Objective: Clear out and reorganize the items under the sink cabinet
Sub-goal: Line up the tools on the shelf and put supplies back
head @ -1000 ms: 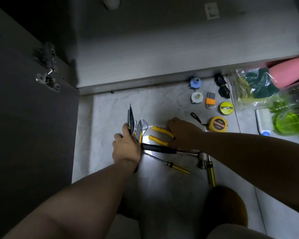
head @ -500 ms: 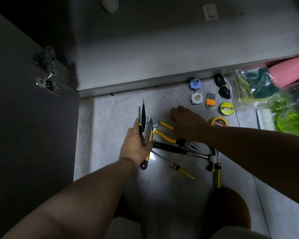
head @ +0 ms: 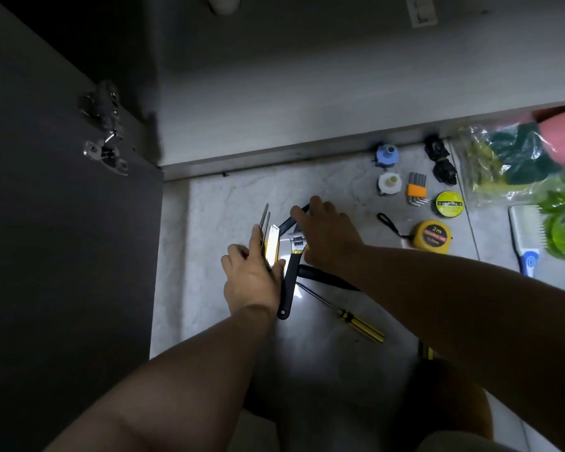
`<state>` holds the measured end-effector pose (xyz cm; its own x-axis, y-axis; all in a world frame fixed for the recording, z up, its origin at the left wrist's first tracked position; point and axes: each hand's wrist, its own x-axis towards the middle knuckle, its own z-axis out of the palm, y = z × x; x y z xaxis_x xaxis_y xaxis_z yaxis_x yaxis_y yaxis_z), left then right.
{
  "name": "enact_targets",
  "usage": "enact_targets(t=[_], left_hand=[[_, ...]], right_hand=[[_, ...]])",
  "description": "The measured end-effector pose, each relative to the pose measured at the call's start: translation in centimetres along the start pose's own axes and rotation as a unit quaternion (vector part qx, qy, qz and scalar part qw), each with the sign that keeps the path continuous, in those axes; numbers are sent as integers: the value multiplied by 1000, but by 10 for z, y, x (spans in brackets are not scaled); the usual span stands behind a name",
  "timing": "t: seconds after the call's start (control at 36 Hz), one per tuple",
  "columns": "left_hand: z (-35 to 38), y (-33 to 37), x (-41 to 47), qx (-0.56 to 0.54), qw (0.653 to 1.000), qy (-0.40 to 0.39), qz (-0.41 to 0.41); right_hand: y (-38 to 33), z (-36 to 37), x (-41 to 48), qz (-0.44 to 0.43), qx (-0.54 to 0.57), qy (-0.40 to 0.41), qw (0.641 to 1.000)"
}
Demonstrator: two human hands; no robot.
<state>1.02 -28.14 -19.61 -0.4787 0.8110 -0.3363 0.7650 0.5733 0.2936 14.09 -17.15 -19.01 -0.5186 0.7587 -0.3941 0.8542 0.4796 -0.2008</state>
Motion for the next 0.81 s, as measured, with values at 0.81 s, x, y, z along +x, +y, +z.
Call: enact_targets(t=[0.81], left_hand=[[14, 53, -11, 164, 858, -152, 462]], right_hand=[[157, -42, -102, 60, 63, -154, 984]])
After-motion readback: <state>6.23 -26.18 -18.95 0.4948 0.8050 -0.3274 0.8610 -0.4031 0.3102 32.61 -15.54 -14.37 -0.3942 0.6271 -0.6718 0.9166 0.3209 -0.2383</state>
